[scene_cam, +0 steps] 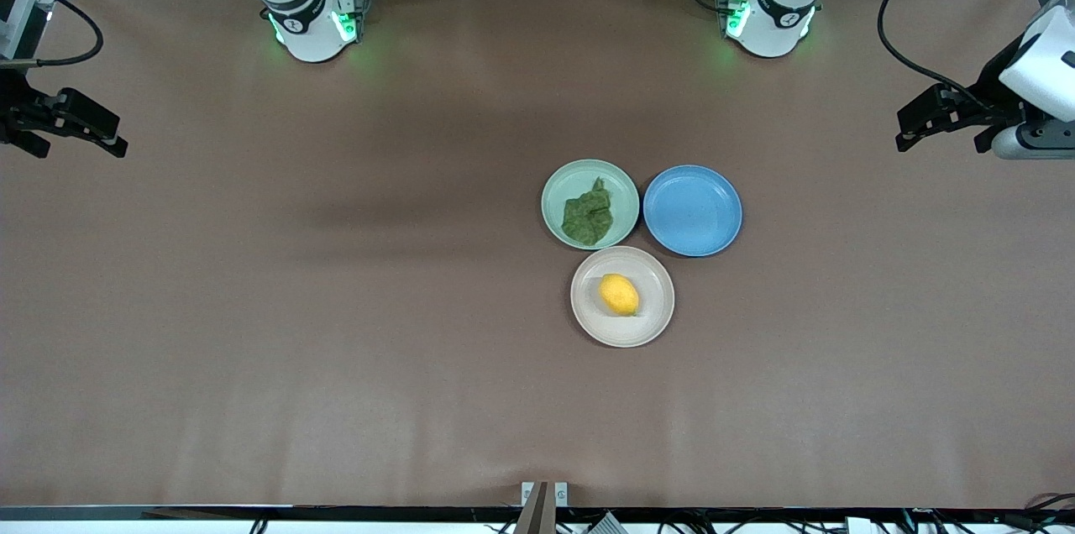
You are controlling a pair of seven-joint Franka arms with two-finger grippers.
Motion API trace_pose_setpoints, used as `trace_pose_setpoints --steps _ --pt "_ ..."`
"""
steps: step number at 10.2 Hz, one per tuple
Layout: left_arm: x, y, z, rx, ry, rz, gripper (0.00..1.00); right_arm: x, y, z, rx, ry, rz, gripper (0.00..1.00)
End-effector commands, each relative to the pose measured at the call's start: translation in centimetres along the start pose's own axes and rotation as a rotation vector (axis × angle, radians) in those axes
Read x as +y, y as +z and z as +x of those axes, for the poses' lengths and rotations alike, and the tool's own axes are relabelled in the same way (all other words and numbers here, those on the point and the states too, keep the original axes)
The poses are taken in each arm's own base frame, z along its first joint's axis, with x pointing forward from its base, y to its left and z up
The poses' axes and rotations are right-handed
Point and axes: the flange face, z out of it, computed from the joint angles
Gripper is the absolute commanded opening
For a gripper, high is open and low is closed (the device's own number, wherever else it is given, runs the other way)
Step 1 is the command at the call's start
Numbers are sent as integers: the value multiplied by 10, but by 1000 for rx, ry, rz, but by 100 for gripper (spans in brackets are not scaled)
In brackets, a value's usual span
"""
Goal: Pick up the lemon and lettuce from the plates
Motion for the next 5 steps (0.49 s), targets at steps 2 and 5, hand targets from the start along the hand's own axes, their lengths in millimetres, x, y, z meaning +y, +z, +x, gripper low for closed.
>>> trace_pose_setpoints --steps 2,5 --pt "-1 -5 1 -5 23 -15 100 1 1 -3 3 -12 14 100" --pt "5 8 8 -28 21 -21 100 1 1 -3 3 -12 15 100"
